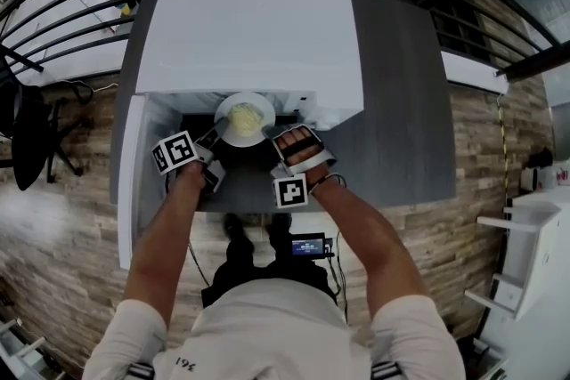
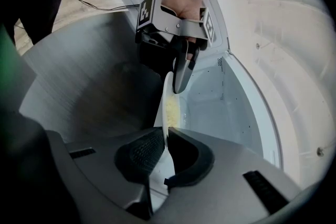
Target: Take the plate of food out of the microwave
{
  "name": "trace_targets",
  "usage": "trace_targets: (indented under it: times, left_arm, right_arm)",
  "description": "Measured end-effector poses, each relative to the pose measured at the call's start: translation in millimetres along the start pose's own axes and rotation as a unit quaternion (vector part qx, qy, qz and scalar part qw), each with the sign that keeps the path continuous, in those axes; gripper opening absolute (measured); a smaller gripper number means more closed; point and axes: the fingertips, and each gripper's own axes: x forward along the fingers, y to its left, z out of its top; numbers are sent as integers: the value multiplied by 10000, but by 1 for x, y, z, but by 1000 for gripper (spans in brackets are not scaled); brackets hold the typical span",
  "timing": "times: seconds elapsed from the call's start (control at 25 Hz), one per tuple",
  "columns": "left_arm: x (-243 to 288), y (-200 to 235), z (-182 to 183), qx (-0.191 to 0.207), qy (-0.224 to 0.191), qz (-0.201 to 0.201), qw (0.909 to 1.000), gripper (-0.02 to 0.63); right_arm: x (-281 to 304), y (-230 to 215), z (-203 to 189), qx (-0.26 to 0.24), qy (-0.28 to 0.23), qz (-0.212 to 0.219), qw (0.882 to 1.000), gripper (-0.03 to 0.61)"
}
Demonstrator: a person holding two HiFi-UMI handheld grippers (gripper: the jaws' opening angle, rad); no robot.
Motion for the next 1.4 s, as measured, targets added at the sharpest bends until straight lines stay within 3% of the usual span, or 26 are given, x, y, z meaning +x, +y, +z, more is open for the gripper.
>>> trace_targets:
  times: [0.6,0.84,0.96,1.24,1.32,1.4]
  left_arm:
    - [-29,-37,-16,243,-297,-253,9989,69]
    - [-50,-69,-19,462,-494,-349,9971,69]
    - [-61,-77,-18,645,-580,-172,9961,66]
    - [-88,-105,-18,651,-700,-293,9950,64]
    - [-91,-119,-20,576,-740,-425,9947,64]
    - [-91,-142,-20,290,-808,-873,9925,64]
  right_arm:
    - [-43,-13,10,67,-216,-175,9996,20]
    - [-75,-31,15,400,-273,-235,9985,25]
    - [-88,-40,16,628,-312,-201,9973,29]
    - [-116,-66,29,937,-387,-364,9942,48]
    - [-127,-74,30,1015,-447,-413,9930,52]
    - [-134,-84,32,1064,-497,-457,9920,52]
